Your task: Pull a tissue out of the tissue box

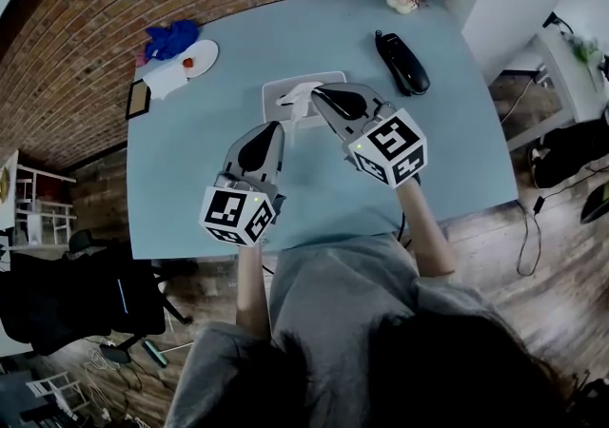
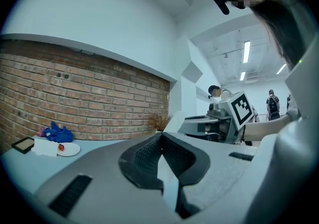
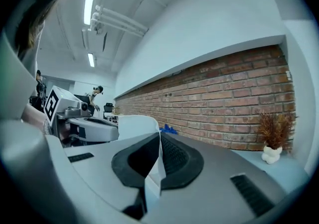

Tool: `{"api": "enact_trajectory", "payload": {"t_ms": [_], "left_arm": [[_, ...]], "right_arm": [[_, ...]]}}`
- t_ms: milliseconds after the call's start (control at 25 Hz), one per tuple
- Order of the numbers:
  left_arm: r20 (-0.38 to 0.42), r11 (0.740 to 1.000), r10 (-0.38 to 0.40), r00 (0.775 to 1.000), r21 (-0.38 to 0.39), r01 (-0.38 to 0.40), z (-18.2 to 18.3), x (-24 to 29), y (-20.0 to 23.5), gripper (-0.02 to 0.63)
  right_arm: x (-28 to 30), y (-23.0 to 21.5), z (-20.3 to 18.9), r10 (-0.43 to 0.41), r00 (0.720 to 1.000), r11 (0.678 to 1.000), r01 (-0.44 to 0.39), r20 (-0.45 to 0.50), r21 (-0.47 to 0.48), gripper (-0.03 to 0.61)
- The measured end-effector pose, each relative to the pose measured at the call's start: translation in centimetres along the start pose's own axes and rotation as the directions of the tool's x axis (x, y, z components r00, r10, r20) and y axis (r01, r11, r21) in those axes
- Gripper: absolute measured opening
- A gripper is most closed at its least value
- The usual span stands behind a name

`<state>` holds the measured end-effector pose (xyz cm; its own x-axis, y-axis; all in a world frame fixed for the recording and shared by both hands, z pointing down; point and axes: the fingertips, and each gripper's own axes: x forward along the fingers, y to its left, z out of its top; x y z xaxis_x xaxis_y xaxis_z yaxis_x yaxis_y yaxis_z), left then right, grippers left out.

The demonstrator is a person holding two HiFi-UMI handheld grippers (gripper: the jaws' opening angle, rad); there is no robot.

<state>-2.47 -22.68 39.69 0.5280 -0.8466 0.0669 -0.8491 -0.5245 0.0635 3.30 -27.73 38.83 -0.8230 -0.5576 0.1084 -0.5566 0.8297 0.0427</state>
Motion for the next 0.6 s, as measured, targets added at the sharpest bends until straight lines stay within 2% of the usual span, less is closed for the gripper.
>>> {"api": "enact_trajectory", "payload": {"t_ms": [280, 600], "left_arm": [[0.013, 1.000, -0.006, 1.000, 0.014, 0.006, 0.0, -0.9, -0.8, 0.003], [0.014, 1.000, -0.010, 1.000, 0.014, 0.009, 0.1, -0.9, -1.1, 0.003]], "right_arm": [[-1.4, 0.8, 0.2, -0.029, 0.998, 0.999, 0.027, 0.057, 0.038, 0.000], [-1.7, 1.4, 0.1, -0.031, 0.998, 0.999, 0.029, 0.063, 0.033, -0.001]]}}
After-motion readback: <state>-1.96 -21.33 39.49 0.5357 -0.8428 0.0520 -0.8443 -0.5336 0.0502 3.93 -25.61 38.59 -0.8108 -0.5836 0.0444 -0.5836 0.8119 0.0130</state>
